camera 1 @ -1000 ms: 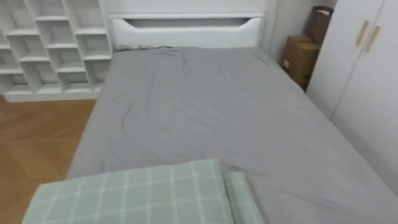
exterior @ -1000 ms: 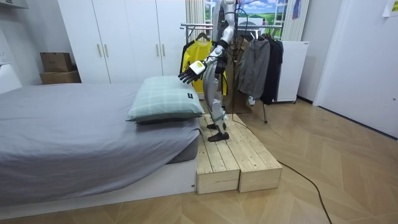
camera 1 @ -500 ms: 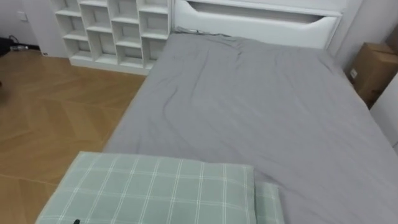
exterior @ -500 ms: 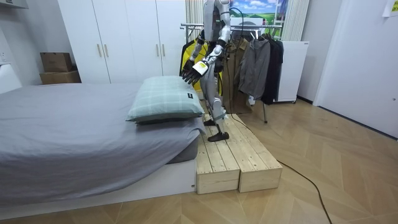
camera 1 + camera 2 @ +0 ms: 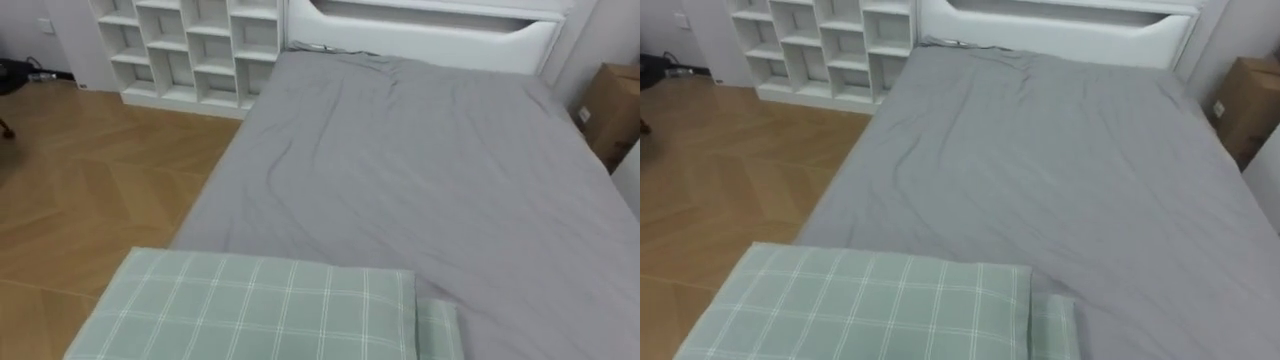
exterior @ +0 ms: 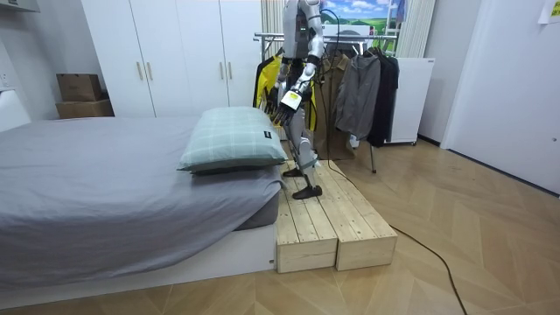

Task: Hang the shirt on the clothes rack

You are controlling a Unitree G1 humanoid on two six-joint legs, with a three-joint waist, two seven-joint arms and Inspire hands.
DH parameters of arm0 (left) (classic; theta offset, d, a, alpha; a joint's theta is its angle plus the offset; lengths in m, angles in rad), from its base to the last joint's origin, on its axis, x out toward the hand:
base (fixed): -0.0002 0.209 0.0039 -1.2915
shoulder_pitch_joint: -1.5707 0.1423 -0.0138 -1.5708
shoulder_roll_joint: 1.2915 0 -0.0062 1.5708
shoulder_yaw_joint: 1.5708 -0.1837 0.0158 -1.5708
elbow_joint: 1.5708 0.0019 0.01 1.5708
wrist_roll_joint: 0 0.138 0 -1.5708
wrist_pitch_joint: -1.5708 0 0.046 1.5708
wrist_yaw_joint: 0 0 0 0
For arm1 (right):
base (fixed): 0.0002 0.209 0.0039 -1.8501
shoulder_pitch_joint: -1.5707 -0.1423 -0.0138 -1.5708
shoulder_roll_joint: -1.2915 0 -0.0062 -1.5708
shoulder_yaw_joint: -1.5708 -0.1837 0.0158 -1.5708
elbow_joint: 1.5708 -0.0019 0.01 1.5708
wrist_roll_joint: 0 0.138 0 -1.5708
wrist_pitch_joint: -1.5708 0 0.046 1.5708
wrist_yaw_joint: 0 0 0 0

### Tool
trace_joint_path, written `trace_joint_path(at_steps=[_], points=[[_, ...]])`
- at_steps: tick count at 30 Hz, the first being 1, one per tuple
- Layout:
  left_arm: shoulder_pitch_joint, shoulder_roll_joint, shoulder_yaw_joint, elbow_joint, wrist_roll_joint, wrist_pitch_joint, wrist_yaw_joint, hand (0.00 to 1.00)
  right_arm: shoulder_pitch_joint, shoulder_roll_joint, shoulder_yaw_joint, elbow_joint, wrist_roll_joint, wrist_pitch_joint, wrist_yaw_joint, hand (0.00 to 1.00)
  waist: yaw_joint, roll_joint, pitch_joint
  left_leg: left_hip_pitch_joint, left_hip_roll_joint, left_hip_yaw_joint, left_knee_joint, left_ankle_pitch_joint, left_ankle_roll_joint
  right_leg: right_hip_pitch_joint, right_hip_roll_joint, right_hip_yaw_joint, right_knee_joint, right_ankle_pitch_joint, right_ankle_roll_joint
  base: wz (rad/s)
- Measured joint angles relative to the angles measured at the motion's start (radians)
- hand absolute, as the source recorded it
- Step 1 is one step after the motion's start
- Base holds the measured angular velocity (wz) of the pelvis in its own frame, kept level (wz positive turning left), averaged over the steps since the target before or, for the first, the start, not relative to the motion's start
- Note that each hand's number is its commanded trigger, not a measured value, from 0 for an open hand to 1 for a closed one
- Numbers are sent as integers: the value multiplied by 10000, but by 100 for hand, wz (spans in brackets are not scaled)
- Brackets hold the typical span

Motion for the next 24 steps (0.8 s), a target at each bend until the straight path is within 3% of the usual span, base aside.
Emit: trace_joint_path(at_steps=[5,8,14,18,24], points=[[351,2,59,2,-433,13,352,0,81,-2,56,0,99,200,-67,0,5,-17,-91,140,-65,80,-185,96,2,11,-50,111,14,-93,19,-3],[456,15,64,408,-460,73,389,0,49,35,44,42,17,344,-139,0,23,-48,-77,258,-88,47,-249,98,2,126,-50,183,-13,-103,34,4],[530,9,68,1360,-431,597,322,0,-68,43,95,48,91,532,-114,0,253,-138,-74,266,-111,39,-227,98,3,132,-60,242,6,-102,35,0],[650,-4,84,1712,-442,975,-137,0,-122,49,120,40,179,642,-103,0,513,-143,-75,272,-111,37,-229,97,3,145,-69,223,25,-100,33,2],[604,-102,54,2130,-771,1627,-1466,0,-184,115,190,-3,208,649,149,0,531,-87,-26,393,-119,21,-256,95,3,303,-73,231,4,-110,49,3]])
